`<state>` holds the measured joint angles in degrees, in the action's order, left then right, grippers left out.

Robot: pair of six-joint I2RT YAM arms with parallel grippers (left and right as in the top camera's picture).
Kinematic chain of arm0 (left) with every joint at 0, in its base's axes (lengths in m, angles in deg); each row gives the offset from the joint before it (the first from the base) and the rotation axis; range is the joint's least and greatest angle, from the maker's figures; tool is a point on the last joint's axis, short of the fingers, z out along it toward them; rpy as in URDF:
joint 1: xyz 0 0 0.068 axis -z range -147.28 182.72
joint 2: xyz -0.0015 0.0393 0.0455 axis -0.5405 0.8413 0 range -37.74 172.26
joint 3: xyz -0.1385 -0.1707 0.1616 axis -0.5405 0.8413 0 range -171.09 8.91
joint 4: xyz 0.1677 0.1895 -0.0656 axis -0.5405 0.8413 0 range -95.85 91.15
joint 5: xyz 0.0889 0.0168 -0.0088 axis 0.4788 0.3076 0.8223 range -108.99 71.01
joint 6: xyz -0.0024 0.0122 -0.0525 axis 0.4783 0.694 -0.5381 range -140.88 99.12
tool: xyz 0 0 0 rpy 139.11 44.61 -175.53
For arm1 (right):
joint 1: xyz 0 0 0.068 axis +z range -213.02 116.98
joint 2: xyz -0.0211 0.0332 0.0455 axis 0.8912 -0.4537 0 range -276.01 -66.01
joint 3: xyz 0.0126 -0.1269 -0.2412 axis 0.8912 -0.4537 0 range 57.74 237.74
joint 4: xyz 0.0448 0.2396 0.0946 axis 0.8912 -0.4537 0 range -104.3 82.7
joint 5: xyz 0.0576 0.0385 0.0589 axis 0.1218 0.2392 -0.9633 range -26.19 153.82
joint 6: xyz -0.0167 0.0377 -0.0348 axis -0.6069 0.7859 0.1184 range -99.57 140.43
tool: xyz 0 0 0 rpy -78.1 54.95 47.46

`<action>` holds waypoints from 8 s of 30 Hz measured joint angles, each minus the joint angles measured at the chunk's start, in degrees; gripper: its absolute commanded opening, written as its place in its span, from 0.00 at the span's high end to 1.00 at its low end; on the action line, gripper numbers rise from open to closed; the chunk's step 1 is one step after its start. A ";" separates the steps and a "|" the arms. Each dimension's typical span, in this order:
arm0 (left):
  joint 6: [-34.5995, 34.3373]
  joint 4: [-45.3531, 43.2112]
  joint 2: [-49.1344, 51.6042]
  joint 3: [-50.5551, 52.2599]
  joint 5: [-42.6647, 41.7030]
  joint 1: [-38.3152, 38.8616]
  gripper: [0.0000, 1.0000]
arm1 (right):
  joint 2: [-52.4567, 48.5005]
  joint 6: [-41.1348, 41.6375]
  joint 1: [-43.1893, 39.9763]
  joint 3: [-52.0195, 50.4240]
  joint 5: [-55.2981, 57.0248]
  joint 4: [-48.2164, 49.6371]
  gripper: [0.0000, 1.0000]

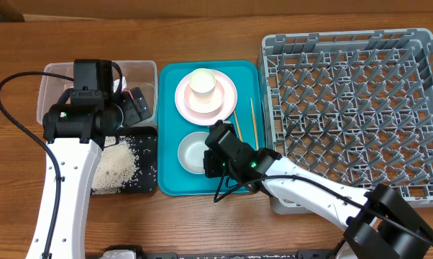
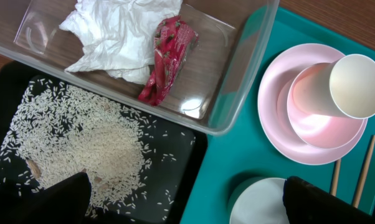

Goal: Sort waste into correct bins and load items into the dishwasher

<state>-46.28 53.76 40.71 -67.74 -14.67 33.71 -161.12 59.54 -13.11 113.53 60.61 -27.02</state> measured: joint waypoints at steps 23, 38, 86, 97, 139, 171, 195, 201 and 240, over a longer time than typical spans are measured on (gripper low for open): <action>0.00 0.00 0.00 0.00 0.02 0.02 0.00 | 0.81 0.72 0.00 0.61 17.07 -5.38 0.90; 0.00 0.00 0.02 0.00 0.00 0.02 0.00 | -3.10 1.64 0.00 0.02 8.81 0.20 0.89; 0.00 0.00 0.02 0.00 0.02 0.02 0.00 | 4.13 -6.12 0.00 0.83 23.71 -11.47 0.70; 0.00 0.00 0.02 0.00 0.00 0.02 0.00 | -4.83 -6.14 0.00 0.83 25.77 -7.65 0.70; 0.00 0.00 0.02 0.00 0.02 0.02 0.00 | -8.63 -6.34 0.00 0.74 24.00 -6.43 0.52; 0.00 0.00 0.02 0.00 0.02 0.02 0.00 | -8.63 2.71 0.00 0.70 20.13 -6.93 0.73; 0.00 0.00 0.02 0.00 0.02 0.02 0.00 | -8.50 9.14 0.00 0.72 21.51 -8.87 0.85; 0.00 0.00 0.02 0.00 0.02 0.02 0.00 | -8.50 10.69 -0.02 0.72 21.64 -8.83 0.85; 0.02 0.02 0.02 0.00 0.00 0.02 0.00 | -10.25 7.78 -0.04 11.28 24.52 -21.66 0.96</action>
<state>-46.26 53.78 40.74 -67.74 -14.67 33.73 -171.38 67.32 -13.15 124.81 85.14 -48.68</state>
